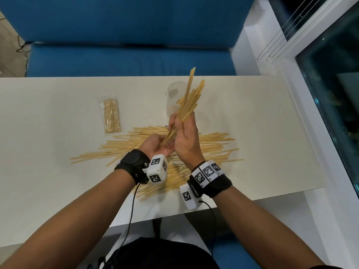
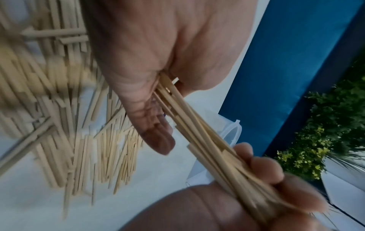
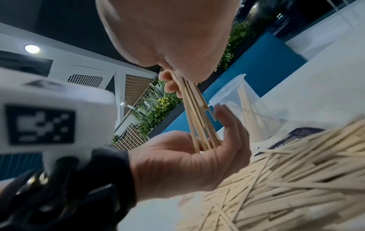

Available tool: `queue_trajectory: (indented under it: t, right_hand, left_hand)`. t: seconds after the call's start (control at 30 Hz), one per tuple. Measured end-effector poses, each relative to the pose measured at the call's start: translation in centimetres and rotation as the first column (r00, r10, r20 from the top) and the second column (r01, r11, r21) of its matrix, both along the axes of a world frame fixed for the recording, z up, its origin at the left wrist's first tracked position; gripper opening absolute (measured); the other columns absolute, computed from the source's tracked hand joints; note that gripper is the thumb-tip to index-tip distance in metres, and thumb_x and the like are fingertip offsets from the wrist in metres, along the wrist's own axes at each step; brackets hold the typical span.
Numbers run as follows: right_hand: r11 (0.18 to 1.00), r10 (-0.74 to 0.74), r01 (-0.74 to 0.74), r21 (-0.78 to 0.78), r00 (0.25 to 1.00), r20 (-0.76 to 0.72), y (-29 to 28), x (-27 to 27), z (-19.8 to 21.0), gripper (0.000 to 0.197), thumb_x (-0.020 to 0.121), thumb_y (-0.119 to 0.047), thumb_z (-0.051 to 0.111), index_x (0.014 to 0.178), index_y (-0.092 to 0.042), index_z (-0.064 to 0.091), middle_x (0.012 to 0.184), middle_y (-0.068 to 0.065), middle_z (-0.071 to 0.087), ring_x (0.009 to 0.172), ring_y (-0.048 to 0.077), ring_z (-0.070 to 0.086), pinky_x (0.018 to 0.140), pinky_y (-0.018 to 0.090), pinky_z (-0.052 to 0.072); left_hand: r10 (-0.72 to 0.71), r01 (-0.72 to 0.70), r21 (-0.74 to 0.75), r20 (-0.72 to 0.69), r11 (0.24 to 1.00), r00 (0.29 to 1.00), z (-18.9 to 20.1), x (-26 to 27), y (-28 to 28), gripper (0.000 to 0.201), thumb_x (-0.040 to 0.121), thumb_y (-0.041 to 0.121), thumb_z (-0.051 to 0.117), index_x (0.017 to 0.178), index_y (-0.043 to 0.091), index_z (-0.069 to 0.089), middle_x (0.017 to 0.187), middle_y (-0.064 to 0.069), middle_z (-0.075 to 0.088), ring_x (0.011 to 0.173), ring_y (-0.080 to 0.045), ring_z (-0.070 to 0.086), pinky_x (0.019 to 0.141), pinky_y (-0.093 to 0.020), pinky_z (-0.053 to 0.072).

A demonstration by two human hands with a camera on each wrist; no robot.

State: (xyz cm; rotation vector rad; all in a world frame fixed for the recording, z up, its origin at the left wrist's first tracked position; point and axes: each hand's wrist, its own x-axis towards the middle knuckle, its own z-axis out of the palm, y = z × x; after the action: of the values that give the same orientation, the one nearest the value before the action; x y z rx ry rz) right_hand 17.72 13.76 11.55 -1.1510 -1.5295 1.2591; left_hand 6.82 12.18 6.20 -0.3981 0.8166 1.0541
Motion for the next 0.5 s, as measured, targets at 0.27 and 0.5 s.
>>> queue_trajectory:
  t: [0.27,0.5]
  right_hand:
    - [0.996,-0.081,0.079,-0.029,0.992,-0.099,-0.5,-1.2,0.3,0.024,0.106,-0.013,0.045,0.129,-0.013,0.051,0.097,-0.006,0.058,0.08,0.021,0.05,0.076,0.05,0.051]
    - [0.971,-0.239,0.231,-0.061,0.953,-0.186,-0.4,-1.6,0.5,0.031,0.102,-0.031,0.058,0.101,-0.001,0.051,0.08,0.005,0.051,0.071,0.023,0.048,0.07,0.047,0.049]
  left_hand:
    - [0.045,-0.047,-0.099,-0.021,0.994,0.999,1.7,0.5,0.0,0.035,0.072,-0.014,0.036,0.1,-0.005,0.054,0.084,-0.018,0.061,0.073,-0.026,0.067,0.06,-0.035,0.063]
    - [0.038,-0.042,-0.092,-0.041,0.995,0.998,1.6,0.4,-0.2,0.045,0.091,-0.012,0.032,0.132,-0.008,0.05,0.099,-0.021,0.064,0.094,-0.028,0.065,0.082,-0.043,0.06]
